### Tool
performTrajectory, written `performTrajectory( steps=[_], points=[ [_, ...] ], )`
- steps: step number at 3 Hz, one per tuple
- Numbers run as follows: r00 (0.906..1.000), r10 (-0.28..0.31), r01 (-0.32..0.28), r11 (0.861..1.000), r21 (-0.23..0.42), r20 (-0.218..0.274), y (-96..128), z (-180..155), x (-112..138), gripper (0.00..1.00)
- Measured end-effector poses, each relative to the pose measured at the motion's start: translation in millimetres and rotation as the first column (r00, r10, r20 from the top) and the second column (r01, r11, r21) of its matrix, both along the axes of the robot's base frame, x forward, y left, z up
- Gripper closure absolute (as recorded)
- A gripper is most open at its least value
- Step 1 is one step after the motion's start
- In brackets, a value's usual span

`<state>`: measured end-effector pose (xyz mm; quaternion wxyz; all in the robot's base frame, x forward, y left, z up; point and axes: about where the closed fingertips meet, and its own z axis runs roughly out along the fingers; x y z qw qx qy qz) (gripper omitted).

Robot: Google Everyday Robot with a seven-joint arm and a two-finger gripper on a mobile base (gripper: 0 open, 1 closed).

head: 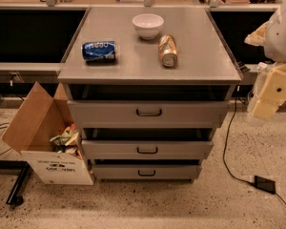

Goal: Open top drawer

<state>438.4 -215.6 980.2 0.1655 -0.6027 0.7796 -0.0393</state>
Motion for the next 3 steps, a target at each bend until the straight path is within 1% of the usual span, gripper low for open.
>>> performTrajectory(
  steps=[1,2,3],
  points=[
    [0.9999,0.011,-0.011,1.0,0.0,-0.005,2.4,-4.9,0.5,0.0],
    [0.9931,0.105,-0.106,0.994,0.001,-0.052,22.0,-46.4,3.8,0.0],
    [0.9748,0.197,-0.196,0.98,0.022,-0.105,43.5,-106.2,8.7,0.0]
  ],
)
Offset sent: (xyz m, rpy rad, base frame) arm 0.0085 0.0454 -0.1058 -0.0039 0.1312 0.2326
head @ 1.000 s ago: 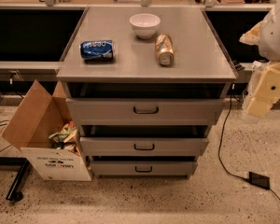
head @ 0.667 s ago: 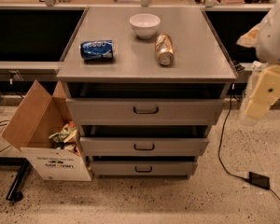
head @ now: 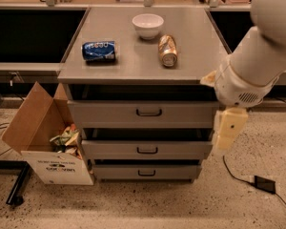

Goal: Open top drawer

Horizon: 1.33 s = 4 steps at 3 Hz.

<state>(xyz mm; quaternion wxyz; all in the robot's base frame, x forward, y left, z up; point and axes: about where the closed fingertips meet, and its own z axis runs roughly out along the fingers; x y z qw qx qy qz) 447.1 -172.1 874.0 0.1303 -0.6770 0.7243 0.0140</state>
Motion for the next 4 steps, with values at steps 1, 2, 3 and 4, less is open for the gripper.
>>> performTrajectory(
  steps=[1,2,3,4],
  points=[
    [0.9957,0.052,-0.052,0.999,0.001,-0.077,20.1,-76.4,6.1,0.0],
    [0.996,0.053,-0.053,0.999,-0.004,-0.072,19.4,-78.7,8.1,0.0],
    [0.9975,0.062,-0.064,0.996,-0.056,-0.032,12.9,-98.3,26.0,0.0],
    [0.9958,0.088,-0.086,0.992,-0.097,0.026,-6.4,-126.9,63.5,0.0]
  ],
)
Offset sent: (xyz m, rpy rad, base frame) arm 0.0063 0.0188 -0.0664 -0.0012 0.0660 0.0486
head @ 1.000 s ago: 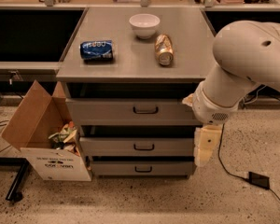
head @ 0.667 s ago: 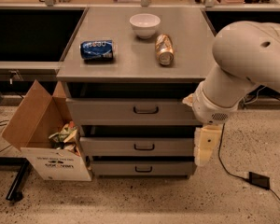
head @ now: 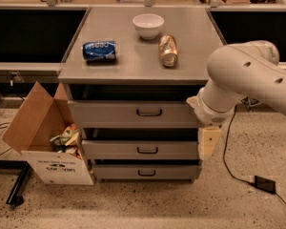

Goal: Open top drawer

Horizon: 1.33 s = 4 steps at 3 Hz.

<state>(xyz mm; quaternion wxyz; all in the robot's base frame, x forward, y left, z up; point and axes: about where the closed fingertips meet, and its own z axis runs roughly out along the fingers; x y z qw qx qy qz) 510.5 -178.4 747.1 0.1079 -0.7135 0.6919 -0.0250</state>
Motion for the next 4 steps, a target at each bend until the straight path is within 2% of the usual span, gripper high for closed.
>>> performTrajectory(
  steps=[2,4],
  points=[
    [0.9984,0.007,-0.004,0.998,-0.055,0.057,-21.4,-55.1,69.0,0.0],
    [0.9965,-0.006,0.013,0.996,-0.085,0.083,-29.6,-83.1,109.8,0.0]
  ],
)
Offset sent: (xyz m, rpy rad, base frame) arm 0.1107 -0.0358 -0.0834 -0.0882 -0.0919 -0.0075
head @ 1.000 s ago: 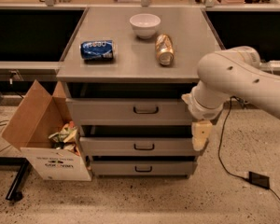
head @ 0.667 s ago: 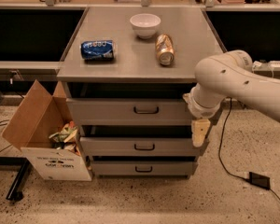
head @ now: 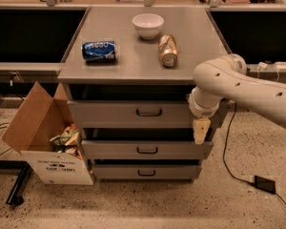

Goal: Open top drawer

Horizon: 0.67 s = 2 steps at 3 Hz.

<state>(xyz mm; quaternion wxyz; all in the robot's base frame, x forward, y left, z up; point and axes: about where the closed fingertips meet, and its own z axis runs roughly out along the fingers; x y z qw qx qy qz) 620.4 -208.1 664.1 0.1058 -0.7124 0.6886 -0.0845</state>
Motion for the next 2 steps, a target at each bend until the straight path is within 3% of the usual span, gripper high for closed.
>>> performTrajectory(
  steps=[2],
  points=[
    [0.9993,0.015,-0.014,1.0,0.021,-0.035,6.8,-19.5,30.2,0.0]
  ],
)
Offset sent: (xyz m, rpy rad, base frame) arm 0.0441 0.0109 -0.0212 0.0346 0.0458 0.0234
